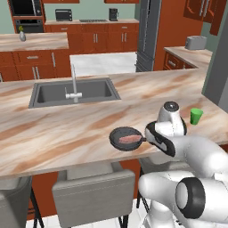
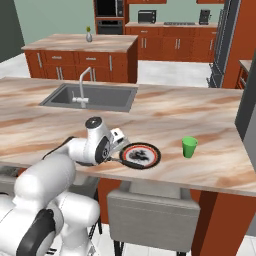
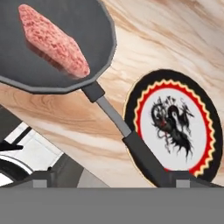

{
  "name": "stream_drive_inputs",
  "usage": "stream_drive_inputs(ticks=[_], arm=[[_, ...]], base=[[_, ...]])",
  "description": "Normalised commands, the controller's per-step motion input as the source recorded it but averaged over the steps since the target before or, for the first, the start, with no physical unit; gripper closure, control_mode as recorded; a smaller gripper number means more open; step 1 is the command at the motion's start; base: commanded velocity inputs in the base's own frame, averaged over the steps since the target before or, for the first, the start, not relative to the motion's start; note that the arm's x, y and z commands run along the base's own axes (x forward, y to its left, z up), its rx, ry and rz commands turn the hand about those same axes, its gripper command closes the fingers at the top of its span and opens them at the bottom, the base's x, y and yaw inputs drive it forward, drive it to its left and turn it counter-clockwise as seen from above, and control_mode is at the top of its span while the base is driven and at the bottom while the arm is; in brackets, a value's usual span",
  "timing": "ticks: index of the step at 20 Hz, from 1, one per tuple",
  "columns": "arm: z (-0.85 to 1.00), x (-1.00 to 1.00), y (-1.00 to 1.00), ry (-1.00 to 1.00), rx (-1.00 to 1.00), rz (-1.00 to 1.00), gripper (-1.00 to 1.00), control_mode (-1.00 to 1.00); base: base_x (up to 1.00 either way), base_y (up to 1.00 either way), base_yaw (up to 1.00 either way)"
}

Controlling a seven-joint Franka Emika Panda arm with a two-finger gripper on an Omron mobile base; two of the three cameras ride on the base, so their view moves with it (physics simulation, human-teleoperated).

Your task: Pick up the pan with the steak in it and place it on the dining table. Then place the steak on the plate.

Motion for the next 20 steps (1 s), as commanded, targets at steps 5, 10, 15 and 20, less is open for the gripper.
stream_drive_inputs(ticks=[5, 10, 15, 20], arm=[[0.58, -0.03, 0.23, 0.01, 0.03, -0.02, -1.0, -1.0], [0.03, 0.08, 0.38, 0.0, 0.0, 0.0, -1.0, -1.0], [-0.15, 0.34, 0.53, 0.01, 0.0, 0.0, -1.0, -1.0], [-0.23, 0.44, 0.46, 0.01, 0.03, 0.0, -1.0, -1.0]], base=[[0.0, 0.0, 0.0], [0.0, 0.0, 0.0], [0.0, 0.0, 0.0], [0.0, 0.0, 0.0]])
